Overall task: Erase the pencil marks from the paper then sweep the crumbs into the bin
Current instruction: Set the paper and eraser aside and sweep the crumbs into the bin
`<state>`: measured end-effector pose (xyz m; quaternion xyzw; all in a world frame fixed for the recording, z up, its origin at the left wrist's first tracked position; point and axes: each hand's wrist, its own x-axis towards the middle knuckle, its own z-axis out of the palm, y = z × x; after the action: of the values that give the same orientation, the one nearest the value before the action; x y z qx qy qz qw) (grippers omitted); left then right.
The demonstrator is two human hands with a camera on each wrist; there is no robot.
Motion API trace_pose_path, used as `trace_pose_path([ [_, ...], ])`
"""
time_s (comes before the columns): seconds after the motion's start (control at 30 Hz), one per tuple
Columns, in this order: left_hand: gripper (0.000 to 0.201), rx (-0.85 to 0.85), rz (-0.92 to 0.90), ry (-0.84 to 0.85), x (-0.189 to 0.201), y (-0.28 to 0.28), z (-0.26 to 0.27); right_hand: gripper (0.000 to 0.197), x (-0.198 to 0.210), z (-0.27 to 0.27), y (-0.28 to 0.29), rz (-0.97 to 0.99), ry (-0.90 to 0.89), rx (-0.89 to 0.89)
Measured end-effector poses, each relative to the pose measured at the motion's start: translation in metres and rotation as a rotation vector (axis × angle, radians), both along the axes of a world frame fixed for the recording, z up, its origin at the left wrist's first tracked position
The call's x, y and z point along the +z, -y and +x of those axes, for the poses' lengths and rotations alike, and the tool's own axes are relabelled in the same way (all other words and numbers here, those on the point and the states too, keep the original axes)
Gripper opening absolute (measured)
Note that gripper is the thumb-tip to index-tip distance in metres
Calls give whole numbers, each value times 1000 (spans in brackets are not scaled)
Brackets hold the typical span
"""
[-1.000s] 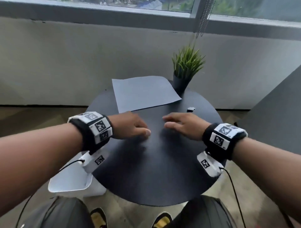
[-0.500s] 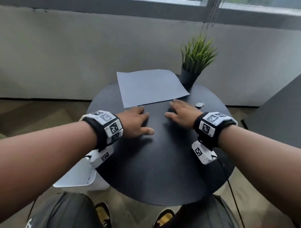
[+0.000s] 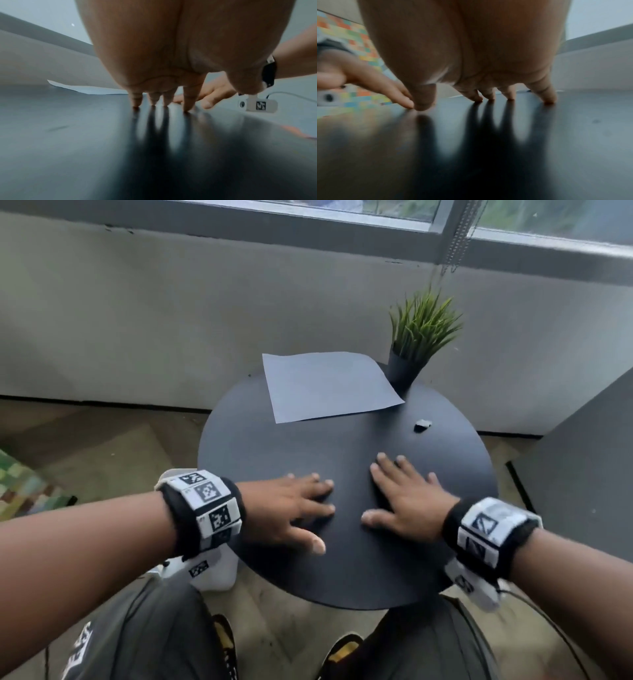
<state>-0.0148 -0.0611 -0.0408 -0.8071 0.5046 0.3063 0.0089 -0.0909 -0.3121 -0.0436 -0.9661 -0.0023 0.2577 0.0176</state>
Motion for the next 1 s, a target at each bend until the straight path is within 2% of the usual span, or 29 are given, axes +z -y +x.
trace_pose_path([
  [0.07,63,15,-212,-68,3,-4,-6,98,8,-33,-22,93,-78,190],
  [0.1,61,68,-314,-35,2,-7,-3,90,20,-42,-28,204,-110,238],
  [0.17,63,275,-357,108,-2,-13,6,68,31,-38,-14,471,-45,132],
  [0.2,68,386,-269,170,-5,-16,9,63,30,-30,2,506,66,-17],
  [0.23,77,434,-148,218,-8,-17,9,63,27,-23,17,436,173,-188],
  [0.27,88,412,-61,237,-10,-17,3,69,23,-20,27,282,203,-319],
  [0.3,94,348,-20,225,-9,-16,-7,78,16,-21,28,150,157,-389],
  [0.33,91,259,-30,185,-7,-16,-18,85,5,-27,21,80,99,-406],
  [0.37,79,178,-94,115,-3,-15,-30,89,-5,-39,3,60,65,-377],
  [0.4,63,136,-201,46,3,-16,-38,95,-11,-54,-21,73,60,-303],
  [0.43,56,152,-337,-13,9,-21,-42,101,-11,-72,-47,116,81,-178],
  [0.47,60,239,-493,-57,13,-29,-41,107,-8,-89,-70,194,99,-38],
  [0.5,64,385,-653,-93,15,-43,-35,109,-3,-99,-84,290,103,59],
  [0.53,59,579,-822,-114,13,-59,-24,106,3,-103,-88,401,114,98],
  [0.57,45,782,-965,-114,9,-79,-8,101,8,-100,-83,499,159,76],
  [0.6,32,978,-1065,-89,2,-100,7,97,13,-92,-72,562,238,-25],
  [0.63,25,1168,-1117,-50,-5,-120,20,91,17,-83,-55,575,315,-200],
  [0.7,28,1460,-999,21,-33,-158,41,79,25,-65,-14,478,363,-525],
  [0.73,37,1544,-862,9,-48,-174,47,77,29,-58,4,409,331,-594],
  [0.8,56,1624,-606,-53,-81,-195,52,76,34,-45,32,287,232,-552],
  [0.87,68,1661,-444,-90,-110,-203,52,76,33,-31,48,181,145,-464],
  [0.97,61,1714,-262,-115,-149,-211,52,84,28,-7,60,68,74,-453],
  [1.0,58,1720,-216,-140,-163,-215,54,93,26,-2,60,15,62,-438],
])
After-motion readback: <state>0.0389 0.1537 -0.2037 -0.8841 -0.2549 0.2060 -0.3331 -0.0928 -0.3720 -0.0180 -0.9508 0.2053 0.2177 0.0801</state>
